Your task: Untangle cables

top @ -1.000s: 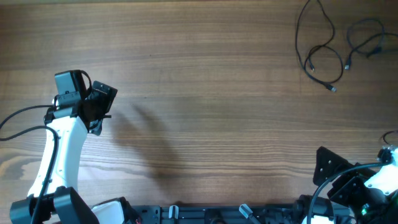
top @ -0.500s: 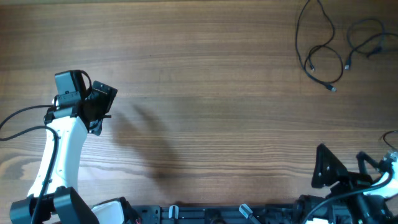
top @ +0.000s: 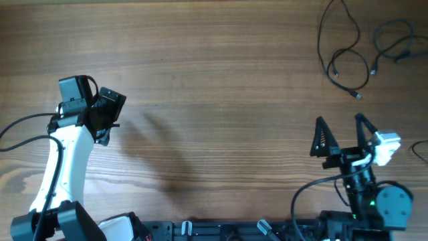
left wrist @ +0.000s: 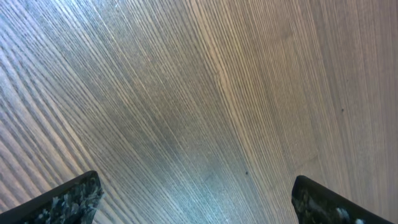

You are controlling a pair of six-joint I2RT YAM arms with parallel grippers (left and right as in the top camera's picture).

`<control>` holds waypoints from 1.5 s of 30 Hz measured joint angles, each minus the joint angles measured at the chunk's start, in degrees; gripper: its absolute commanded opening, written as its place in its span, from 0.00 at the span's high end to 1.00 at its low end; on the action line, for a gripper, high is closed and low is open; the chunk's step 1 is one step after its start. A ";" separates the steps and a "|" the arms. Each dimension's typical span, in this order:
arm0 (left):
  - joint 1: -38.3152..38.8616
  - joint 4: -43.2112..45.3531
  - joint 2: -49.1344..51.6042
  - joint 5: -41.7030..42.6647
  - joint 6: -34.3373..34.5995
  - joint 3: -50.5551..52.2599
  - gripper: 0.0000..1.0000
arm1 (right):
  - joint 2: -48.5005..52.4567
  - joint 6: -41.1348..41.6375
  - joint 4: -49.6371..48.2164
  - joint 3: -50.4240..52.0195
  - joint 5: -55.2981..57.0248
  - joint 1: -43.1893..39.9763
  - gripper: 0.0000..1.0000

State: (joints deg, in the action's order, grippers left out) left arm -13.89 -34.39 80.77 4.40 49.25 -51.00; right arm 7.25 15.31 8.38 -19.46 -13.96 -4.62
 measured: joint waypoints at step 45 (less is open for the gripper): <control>0.00 0.02 0.00 0.02 -0.02 0.00 0.00 | -5.73 -11.15 -9.14 19.10 0.52 -2.32 0.00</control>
State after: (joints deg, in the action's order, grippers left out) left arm -13.89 -34.37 80.77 4.43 49.23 -51.00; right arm 1.52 4.16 -0.75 -0.36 -13.43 -6.94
